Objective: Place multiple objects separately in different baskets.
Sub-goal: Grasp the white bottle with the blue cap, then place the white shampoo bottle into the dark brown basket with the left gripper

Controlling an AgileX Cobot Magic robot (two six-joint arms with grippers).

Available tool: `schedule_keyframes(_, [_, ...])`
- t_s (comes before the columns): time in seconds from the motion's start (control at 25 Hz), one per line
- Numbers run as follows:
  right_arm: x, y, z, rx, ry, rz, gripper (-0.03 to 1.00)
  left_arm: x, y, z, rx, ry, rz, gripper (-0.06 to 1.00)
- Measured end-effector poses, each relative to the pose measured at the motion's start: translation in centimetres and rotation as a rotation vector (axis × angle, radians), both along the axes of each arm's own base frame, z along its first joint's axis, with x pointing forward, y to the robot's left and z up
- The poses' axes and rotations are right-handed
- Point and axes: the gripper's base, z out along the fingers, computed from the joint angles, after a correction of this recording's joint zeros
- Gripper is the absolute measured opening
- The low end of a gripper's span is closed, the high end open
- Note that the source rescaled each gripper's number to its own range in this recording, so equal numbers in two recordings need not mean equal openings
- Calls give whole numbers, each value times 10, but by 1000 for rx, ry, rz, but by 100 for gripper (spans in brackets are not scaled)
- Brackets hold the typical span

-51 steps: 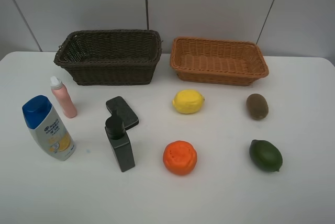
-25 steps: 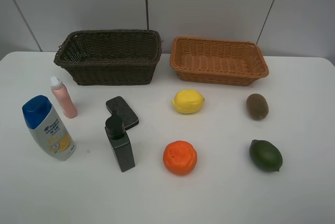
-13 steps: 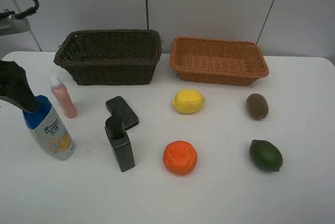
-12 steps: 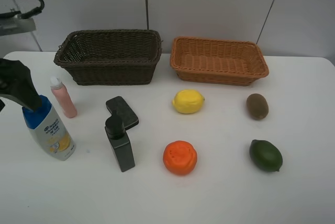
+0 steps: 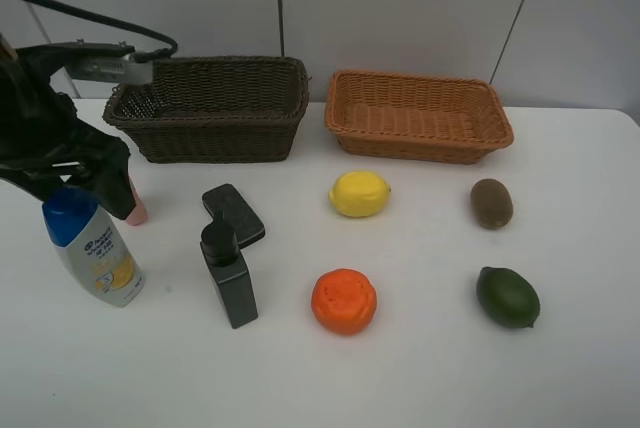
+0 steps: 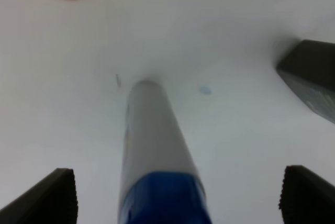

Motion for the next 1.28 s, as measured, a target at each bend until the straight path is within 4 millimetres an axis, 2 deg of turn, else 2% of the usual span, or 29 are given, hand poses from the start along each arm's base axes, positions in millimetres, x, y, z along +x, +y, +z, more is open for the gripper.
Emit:
schedule_keyframes(0.4, [0, 0, 0, 0, 0, 0, 100, 15, -7, -42, 57, 101, 14, 100])
schedule_keyframes(0.56, [0, 0, 0, 0, 0, 0, 100, 19, -8, -46, 59, 117, 19, 97])
schedule_keyframes(0.6, [0, 0, 0, 0, 0, 0, 100, 19, -8, -46, 59, 117, 22, 91])
schedule_keyframes(0.64, [0, 0, 0, 0, 0, 0, 100, 19, -8, -46, 59, 117, 24, 81])
schedule_keyframes(0.72, [0, 0, 0, 0, 0, 0, 100, 19, -8, -46, 59, 117, 30, 51])
schedule_keyframes(0.8, [0, 0, 0, 0, 0, 0, 100, 19, -7, -46, 68, 121, 26, 13])
schedule_keyframes(0.84, [0, 0, 0, 0, 0, 0, 100, 19, -7, -46, 74, 123, 23, 7])
schedule_keyframes(1.08, [0, 0, 0, 0, 0, 0, 100, 20, -9, -37, 74, 186, 43, 7])
schedule_keyframes(1.16, [0, 0, 0, 0, 0, 0, 100, 24, -11, -20, 62, 178, 58, 7])
schedule_keyframes(1.28, [0, 0, 0, 0, 0, 0, 100, 37, -18, 24, 3, 87, 71, 7])
